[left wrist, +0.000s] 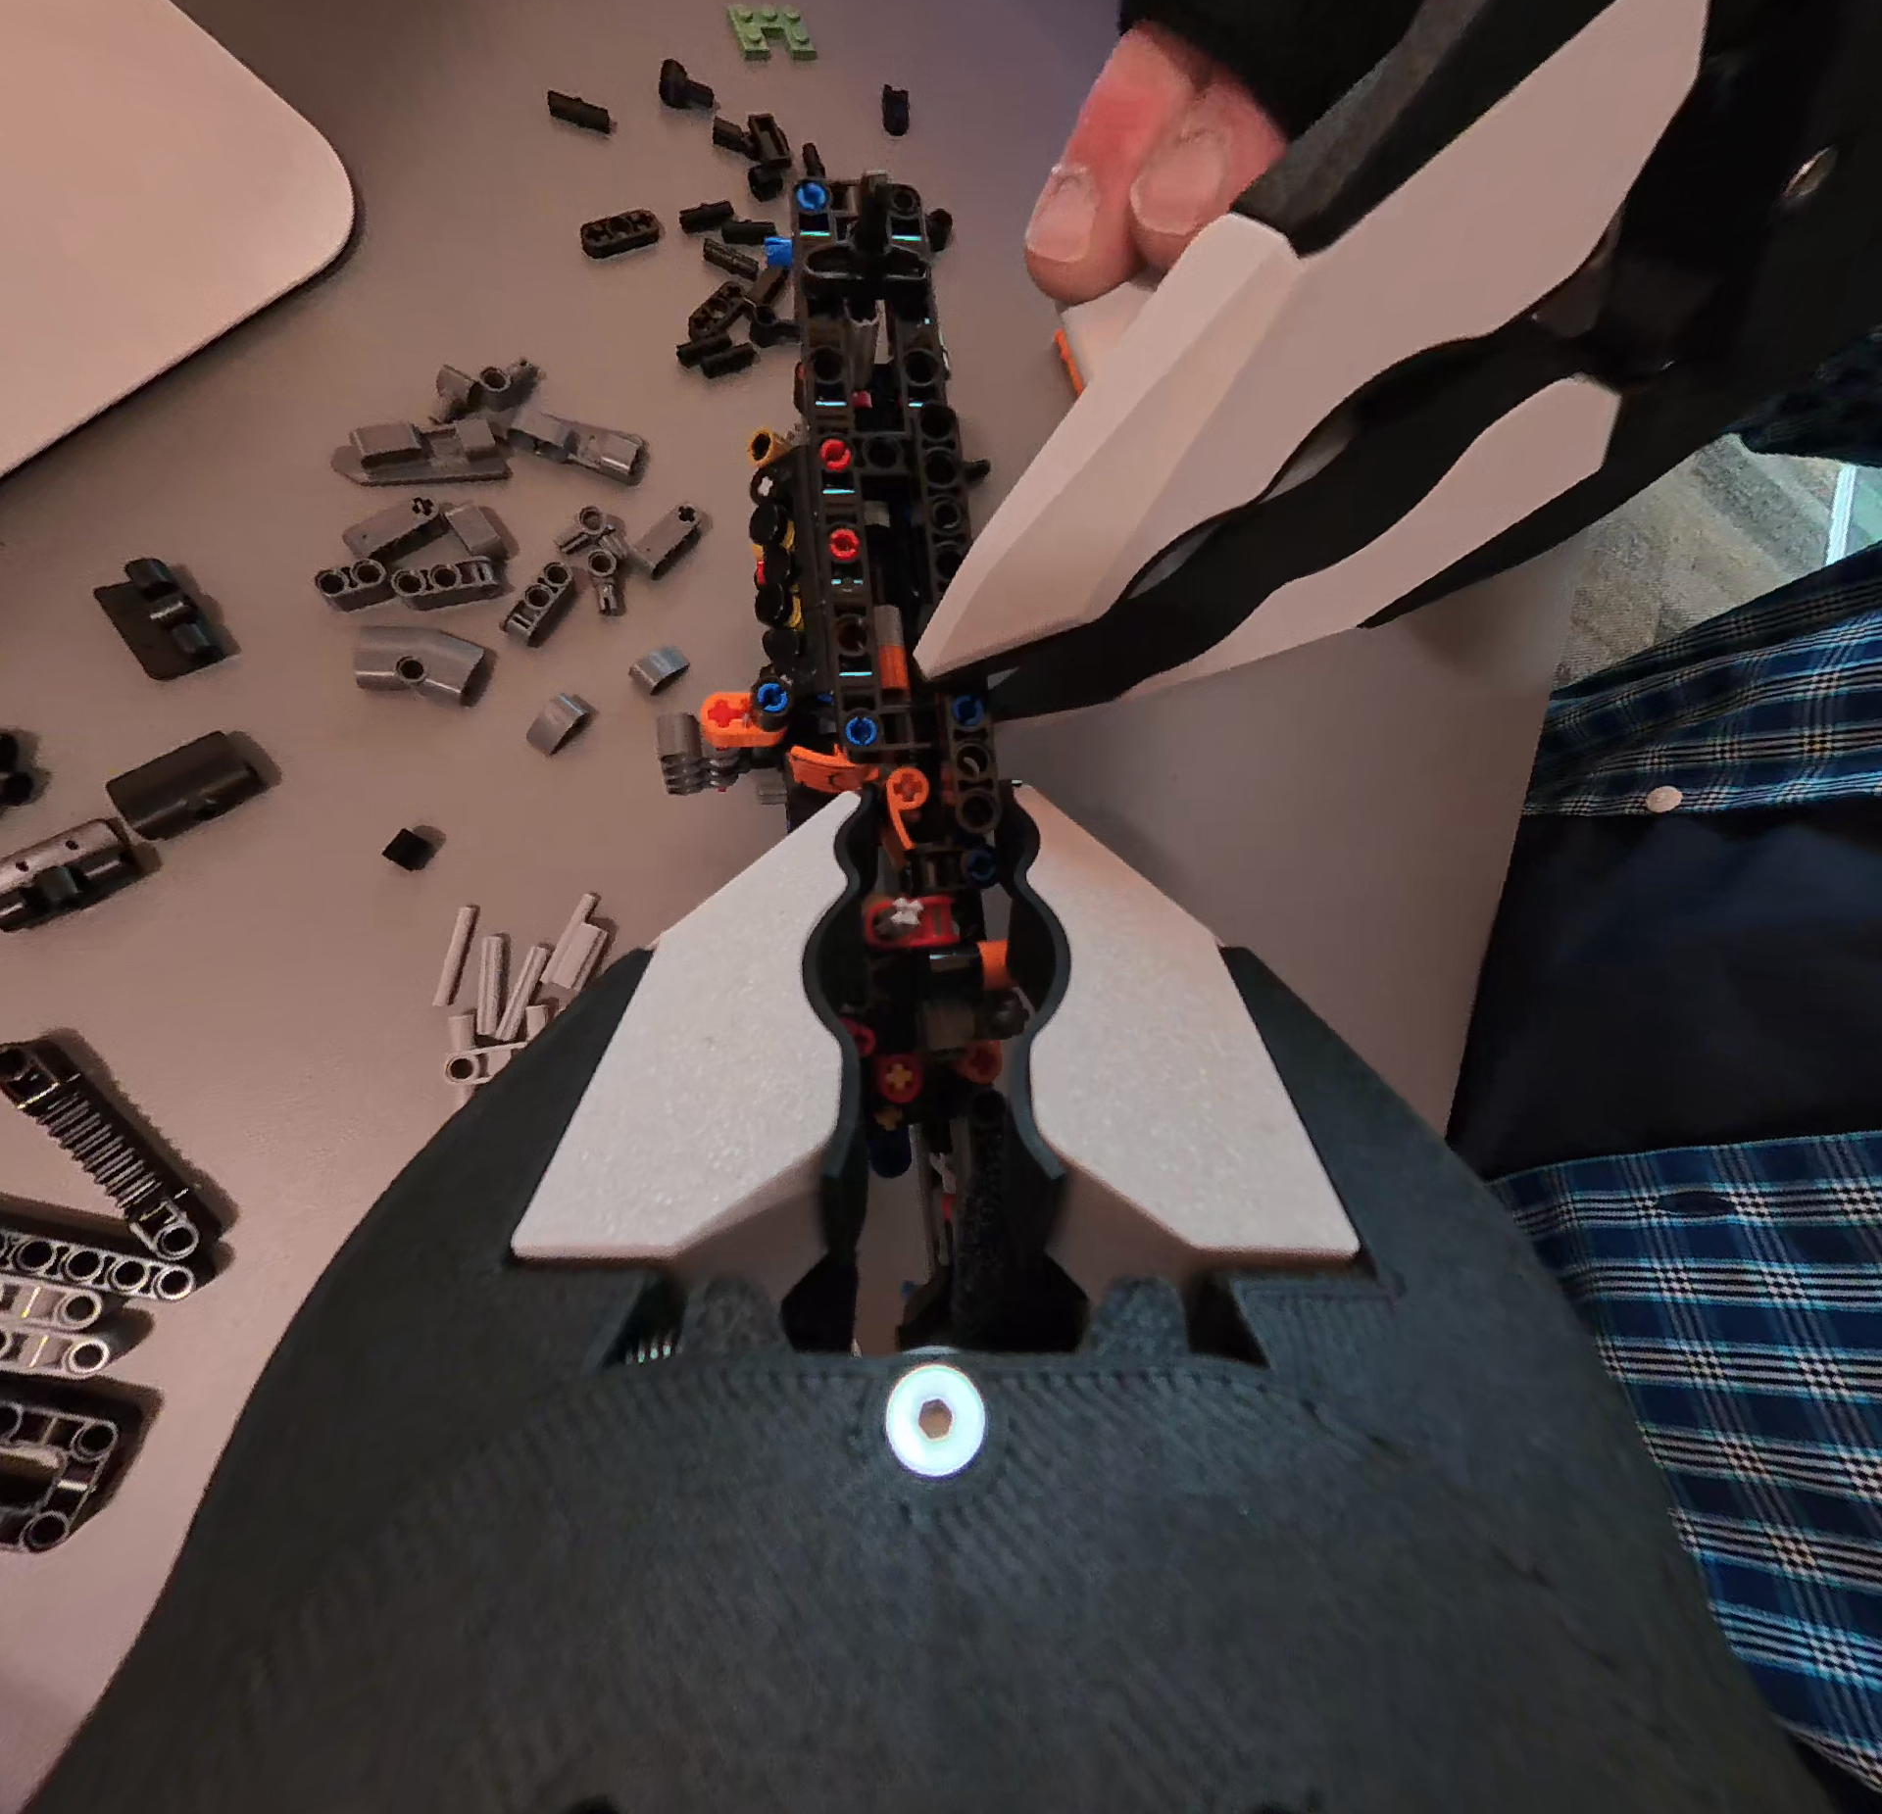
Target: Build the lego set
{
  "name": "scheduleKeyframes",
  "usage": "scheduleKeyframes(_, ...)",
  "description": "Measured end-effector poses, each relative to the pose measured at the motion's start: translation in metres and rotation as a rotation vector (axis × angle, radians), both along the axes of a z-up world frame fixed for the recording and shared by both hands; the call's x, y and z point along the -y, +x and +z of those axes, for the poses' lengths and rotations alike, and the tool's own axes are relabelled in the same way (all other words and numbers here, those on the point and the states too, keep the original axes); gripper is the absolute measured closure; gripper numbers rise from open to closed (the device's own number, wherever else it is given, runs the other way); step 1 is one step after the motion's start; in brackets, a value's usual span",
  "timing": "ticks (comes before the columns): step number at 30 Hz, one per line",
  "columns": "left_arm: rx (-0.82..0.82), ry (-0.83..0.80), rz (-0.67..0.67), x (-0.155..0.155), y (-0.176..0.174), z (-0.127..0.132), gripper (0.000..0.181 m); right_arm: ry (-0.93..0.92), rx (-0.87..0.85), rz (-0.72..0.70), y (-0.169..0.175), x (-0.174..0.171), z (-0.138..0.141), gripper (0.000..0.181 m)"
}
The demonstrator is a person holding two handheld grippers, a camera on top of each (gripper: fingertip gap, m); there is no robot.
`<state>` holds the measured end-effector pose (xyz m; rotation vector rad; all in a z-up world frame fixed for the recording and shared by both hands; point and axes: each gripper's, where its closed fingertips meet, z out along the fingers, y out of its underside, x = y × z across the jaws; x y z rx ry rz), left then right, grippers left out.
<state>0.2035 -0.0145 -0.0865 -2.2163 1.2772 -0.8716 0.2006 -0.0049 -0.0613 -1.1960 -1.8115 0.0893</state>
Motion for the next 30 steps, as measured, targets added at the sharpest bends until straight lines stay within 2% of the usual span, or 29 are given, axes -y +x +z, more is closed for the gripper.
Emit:
scheduleKeyframes(1,0.0,0.003,0.005,-0.0011,-0.0006,0.0,0.16,0.034,-0.01,-0.005,-0.0006,-0.0007,0.0,0.169)
scheduleKeyframes(13,-0.005,0.025,0.005,-0.003,-0.0009,-0.0008,0.161,0.171,-0.14,-0.068,-0.0014,-0.0004,0.0007,0.169)
scheduleKeyframes(19,-0.013,0.031,0.002,-0.0033,-0.0009,-0.0016,0.161,0.211,-0.199,-0.073,-0.0021,0.0013,0.0028,0.174)
scheduleKeyframes(26,-0.034,0.057,0.003,-0.0036,-0.0008,-0.0026,0.162,0.187,-0.208,-0.055,-0.0021,0.002,0.0025,0.174)
scheduleKeyframes(30,-0.05,0.069,-0.006,-0.0014,0.0002,-0.0029,0.162,0.078,-0.146,0.0,-0.0003,0.0048,0.0009,0.167)
